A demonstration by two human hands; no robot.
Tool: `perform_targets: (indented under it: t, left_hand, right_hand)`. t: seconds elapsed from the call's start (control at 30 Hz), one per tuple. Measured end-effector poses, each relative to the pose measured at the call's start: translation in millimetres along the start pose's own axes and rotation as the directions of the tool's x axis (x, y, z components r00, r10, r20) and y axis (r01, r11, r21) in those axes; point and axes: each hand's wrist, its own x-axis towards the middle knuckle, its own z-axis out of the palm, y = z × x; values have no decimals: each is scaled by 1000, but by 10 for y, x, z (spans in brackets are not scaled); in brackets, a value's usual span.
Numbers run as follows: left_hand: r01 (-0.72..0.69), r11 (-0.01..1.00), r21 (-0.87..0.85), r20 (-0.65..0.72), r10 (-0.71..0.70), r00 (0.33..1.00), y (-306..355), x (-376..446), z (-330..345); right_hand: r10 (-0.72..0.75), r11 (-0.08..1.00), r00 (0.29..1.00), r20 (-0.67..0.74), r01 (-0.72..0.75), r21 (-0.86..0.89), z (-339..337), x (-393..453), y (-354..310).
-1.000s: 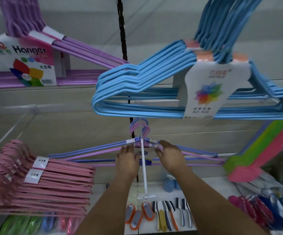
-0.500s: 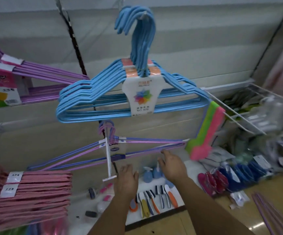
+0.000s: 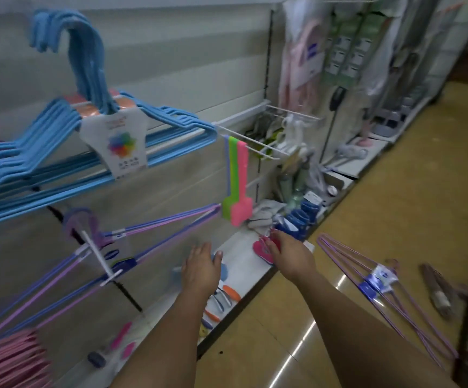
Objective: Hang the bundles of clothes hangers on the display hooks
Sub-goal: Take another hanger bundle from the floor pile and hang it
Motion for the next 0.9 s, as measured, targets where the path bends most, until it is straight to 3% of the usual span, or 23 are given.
perform_targets:
  t: [0.2, 0.5, 0.73, 0.9]
  left_hand:
    - [-174, 985, 5, 103, 172, 980, 568, 1, 351]
    - [-368, 929, 40, 229, 350, 908, 1699, 95, 1076]
    - [-528, 847, 50, 308, 490, 815, 2795, 176, 1566]
    - [-585, 811, 5, 355, 546, 759, 3638, 201, 1944]
  right_hand:
    - [181, 983, 977, -112, -180, 23, -359, -357, 650]
    - [457, 889, 863, -214, -448, 90, -822, -657, 1836]
    - [590, 807, 767, -253, -549, 216, -1317, -660, 2795]
    - [595, 804, 739, -316, -535, 260, -1760, -694, 3455]
